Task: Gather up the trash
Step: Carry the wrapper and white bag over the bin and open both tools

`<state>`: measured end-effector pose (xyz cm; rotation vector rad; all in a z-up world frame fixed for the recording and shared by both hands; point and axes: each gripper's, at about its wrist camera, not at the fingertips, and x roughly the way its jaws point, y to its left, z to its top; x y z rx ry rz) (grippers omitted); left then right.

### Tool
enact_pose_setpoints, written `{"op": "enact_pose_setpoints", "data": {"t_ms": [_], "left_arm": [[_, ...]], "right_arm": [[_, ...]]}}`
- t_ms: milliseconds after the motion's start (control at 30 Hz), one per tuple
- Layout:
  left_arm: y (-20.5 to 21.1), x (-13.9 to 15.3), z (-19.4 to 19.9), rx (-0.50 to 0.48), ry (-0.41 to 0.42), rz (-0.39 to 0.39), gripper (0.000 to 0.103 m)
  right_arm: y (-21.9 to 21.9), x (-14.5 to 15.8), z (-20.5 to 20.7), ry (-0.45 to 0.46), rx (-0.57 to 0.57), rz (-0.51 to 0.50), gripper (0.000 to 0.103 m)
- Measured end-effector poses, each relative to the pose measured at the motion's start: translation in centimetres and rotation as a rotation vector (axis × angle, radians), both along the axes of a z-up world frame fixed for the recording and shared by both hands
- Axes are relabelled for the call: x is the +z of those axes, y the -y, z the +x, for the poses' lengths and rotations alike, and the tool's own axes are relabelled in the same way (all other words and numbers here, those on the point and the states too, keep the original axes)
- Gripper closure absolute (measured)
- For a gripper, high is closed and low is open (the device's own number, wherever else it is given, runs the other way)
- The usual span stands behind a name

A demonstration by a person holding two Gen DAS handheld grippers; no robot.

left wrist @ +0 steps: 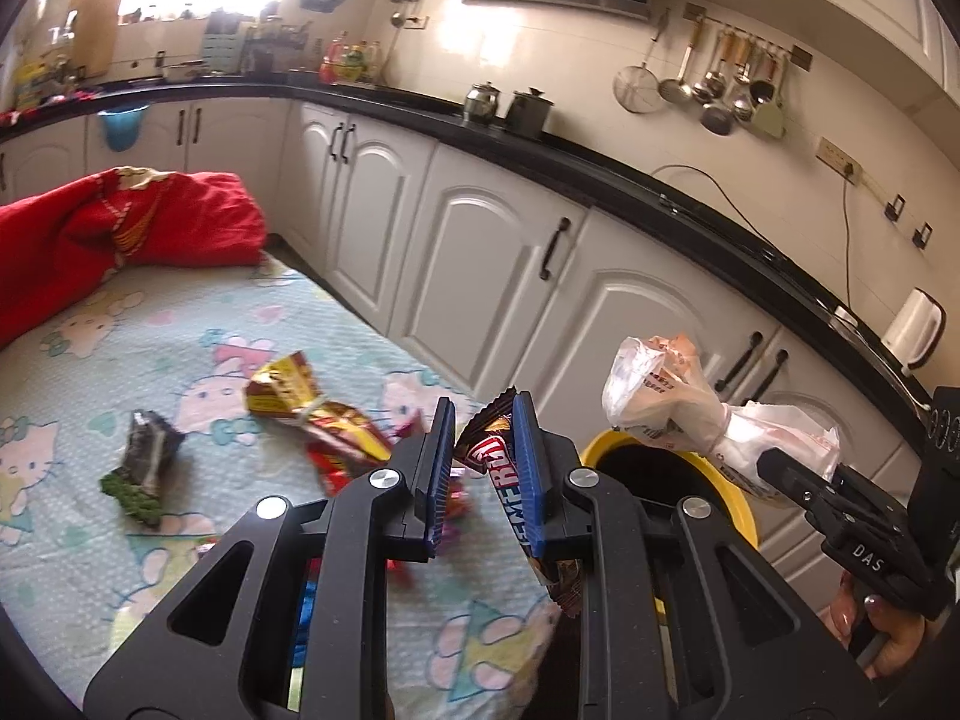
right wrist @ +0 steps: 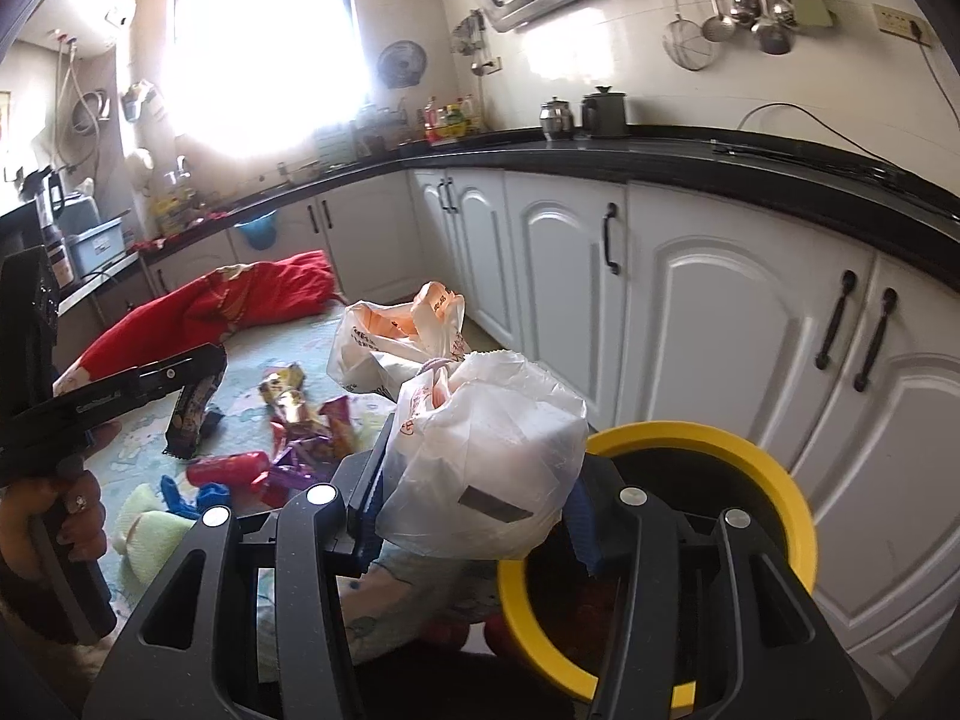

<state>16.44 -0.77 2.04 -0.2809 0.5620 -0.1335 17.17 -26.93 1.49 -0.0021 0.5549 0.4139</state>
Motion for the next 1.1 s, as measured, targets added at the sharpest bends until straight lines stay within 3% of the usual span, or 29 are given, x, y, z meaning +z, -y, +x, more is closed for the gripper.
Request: {"op": "enact_pose_setpoints", "data": {"t_ms": [767, 1100], "left_arm": [[10.4, -0.8, 3.7, -0.18, -0.018, 0.008, 0.089], [13.9, -2.6, 5.3, -0.237, -0.04, 0.034, 0.089]], "right_arm": [[7.3, -2.0, 0.1, -0.035, -0.169, -0.024, 0.057], [10.6, -4.6, 0.7, -0.109, -0.253, -0.067, 0.057]]}}
